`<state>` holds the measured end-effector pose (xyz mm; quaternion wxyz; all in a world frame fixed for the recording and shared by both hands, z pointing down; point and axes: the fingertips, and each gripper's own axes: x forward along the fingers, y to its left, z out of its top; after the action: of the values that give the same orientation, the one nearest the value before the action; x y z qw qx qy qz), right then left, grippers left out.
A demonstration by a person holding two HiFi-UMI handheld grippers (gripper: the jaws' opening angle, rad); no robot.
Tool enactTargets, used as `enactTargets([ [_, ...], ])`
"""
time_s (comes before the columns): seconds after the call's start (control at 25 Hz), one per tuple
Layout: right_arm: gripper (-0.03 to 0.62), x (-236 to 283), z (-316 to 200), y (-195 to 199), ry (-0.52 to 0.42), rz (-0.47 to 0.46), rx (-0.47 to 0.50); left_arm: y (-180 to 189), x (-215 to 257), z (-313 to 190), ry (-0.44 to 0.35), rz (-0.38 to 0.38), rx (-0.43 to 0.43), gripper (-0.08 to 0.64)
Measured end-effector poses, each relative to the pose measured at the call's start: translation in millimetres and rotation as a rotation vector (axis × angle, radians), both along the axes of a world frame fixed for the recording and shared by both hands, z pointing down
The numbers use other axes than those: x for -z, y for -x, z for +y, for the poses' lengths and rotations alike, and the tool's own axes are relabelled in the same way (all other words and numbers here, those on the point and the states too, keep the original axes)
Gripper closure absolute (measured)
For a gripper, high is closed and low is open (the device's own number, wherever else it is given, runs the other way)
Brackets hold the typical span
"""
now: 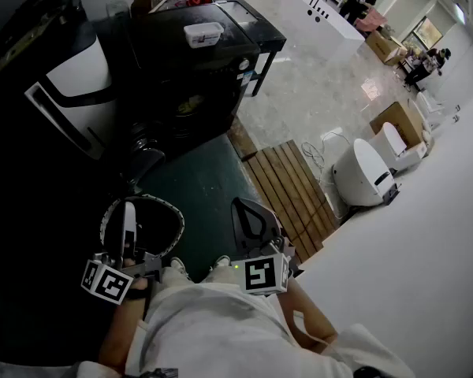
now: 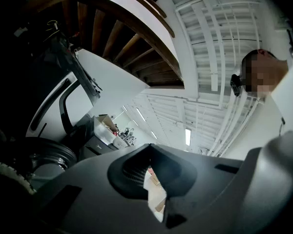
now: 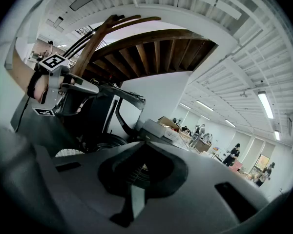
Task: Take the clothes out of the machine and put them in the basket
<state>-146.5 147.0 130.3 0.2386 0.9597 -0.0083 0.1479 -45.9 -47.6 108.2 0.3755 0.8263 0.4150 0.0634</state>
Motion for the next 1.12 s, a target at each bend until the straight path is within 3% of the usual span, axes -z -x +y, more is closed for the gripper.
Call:
enactTargets([
  [0.64,0.577,-7,51,9,-0.025,-0.014,-0.039,2,-6,47,-0.002,-0.013,-0.009,0.548],
  [0.72,0.472,-11,64,11,-0.028,-0.029,-0.034,2,-7,58,0.002,-0.022,-0.006,0.548],
  [0.92,0.371,-23,89,13,-0.038,-0.016,0.032,4,-5,85,-0.006,-0.004,0.008,0.548],
  [1.0,0.238,-26,101,12,-0.078,-0.032,0.047,3,-10,94,-0.004,-0.009,0.025,0.548],
  [1.12,0.136,-28,124,9,-0.113,-0.028,0.041,2,-17,113,-0.013,-0.020,0.024,0.548],
])
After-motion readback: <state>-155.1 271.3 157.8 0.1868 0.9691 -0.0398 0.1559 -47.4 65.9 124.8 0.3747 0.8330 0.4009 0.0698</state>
